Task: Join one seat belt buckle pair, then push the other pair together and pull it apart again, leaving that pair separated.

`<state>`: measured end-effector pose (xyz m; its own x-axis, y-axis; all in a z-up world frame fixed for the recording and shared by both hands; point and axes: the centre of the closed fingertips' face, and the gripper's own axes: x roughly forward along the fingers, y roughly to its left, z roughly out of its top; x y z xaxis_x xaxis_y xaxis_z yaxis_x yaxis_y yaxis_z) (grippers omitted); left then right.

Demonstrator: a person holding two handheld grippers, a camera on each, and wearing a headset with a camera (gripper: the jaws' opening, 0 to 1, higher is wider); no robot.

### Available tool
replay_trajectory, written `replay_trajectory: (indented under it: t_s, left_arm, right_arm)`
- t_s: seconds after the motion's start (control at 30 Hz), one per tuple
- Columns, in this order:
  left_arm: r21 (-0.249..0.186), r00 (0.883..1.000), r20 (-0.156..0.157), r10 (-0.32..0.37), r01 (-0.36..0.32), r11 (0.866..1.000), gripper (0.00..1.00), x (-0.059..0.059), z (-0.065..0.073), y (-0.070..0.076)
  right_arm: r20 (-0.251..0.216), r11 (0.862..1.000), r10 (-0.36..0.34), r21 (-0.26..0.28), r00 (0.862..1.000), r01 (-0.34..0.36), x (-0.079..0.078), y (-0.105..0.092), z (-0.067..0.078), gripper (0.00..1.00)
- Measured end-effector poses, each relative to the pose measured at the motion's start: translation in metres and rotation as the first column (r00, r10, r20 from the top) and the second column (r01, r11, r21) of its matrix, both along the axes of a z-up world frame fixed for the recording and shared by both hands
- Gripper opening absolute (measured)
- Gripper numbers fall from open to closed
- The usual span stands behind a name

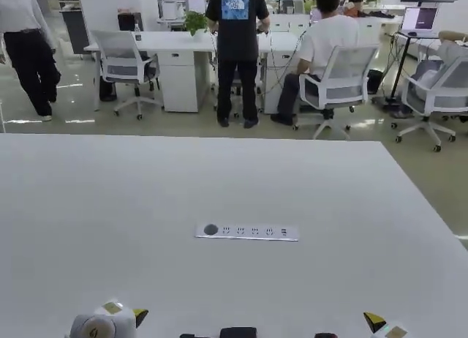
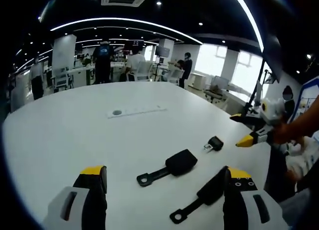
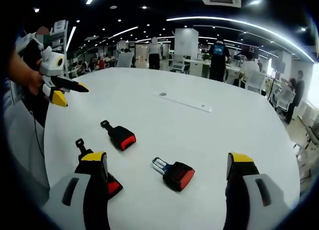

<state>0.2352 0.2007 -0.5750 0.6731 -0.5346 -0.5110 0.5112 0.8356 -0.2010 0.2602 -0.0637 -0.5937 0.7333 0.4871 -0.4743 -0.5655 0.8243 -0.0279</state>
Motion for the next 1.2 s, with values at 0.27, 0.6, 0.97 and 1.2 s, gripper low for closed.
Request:
replay_trajectory:
  t_s: [0.27,0.6,0.97,1.2]
  left_arm:
    - [-0.02,0.996,0.035,0.078,-0.077,0.997,1.0,-0.021,0.001,0.018]
    - [-0.042,0.986,0.054,0.155,-0.152,0.987,1.0,-0.046,0.009,0.031]
    - [-0.033,0.99,0.097,0.101,-0.098,0.995,1.0,-0.054,0.018,0.021]
    - [-0.021,0.993,0.094,0.07,-0.069,0.997,1.0,-0.065,0.016,0.013]
  right_arm:
    - [0.019,1.0,-0.018,0.007,1.0,0.018,-0.019,-0.001,0.004,0.99]
    - [0.041,0.997,-0.066,0.043,0.997,0.064,-0.051,-0.006,0.013,0.99]
    - [0.068,0.989,-0.126,0.088,0.99,0.12,-0.073,-0.017,0.021,0.99]
    - [0.065,0.988,-0.133,0.088,0.989,0.127,-0.09,-0.019,0.018,0.99]
